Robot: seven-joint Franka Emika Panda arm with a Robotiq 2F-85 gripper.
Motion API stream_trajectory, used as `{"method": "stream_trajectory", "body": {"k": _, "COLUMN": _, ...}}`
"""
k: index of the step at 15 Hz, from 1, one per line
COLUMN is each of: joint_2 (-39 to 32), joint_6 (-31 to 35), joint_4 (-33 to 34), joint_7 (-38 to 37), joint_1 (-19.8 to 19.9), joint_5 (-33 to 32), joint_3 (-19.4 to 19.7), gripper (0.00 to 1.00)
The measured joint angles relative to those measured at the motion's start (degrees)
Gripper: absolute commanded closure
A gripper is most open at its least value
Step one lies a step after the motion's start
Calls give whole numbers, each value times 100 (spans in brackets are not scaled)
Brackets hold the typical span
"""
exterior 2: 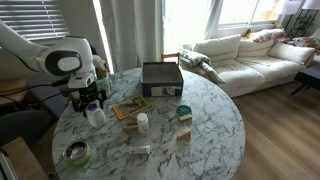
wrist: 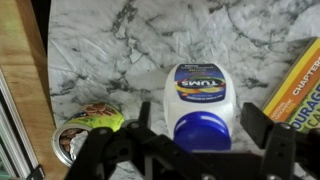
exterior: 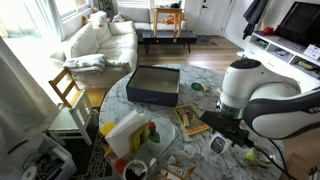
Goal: Pick up the container with a blue lid and place it the right way up on the table, pick up the container with a blue lid and put it in the clear storage container
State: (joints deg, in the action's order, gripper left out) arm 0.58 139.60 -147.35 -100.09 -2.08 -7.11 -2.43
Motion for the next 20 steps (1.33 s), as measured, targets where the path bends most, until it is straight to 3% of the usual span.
{"method": "stream_trajectory", "body": {"k": 2, "joint_2": -34, "joint_6": 99, "joint_4": -22, "joint_7": 40, "joint_1": 2, "joint_5": 0, "joint_3": 0, "gripper": 57}}
{"method": "stream_trajectory", "body": {"k": 7, "joint_2": 88, "joint_6": 75, "joint_4": 52, "joint_7": 274, "joint_1": -45, "joint_5": 67, "joint_3": -70, "gripper": 58}}
{"method": "stream_trajectory", "body": {"k": 13, "joint_2": 683, "joint_6": -962, "joint_4": 725, "joint_7": 934, "joint_1": -394, "joint_5": 114, "joint_3": -534, "gripper": 58}}
{"method": "stream_trajectory", "body": {"k": 14, "joint_2": 748, "joint_6": -1029, "joint_4": 865, "joint_7": 1087, "joint_1": -445, "joint_5": 149, "joint_3": -586, "gripper": 33}}
{"method": "stream_trajectory", "body": {"k": 18, "joint_2": 795, "joint_6": -1034, "joint_4": 1149, "joint_7": 1448, "joint_1": -482, "joint_5": 316, "joint_3": -625, "gripper": 33}}
{"method": "stream_trajectory", "body": {"k": 19, "joint_2": 791, "joint_6": -1034, "joint_4": 1149, "joint_7": 1464, "joint_1": -480, "joint_5": 319, "joint_3": -624, "gripper": 58}}
{"method": "stream_trajectory", "body": {"k": 20, "joint_2": 786, "joint_6": -1034, "joint_4": 1149, "joint_7": 1467, "joint_1": -480, "joint_5": 319, "joint_3": -624, "gripper": 58}}
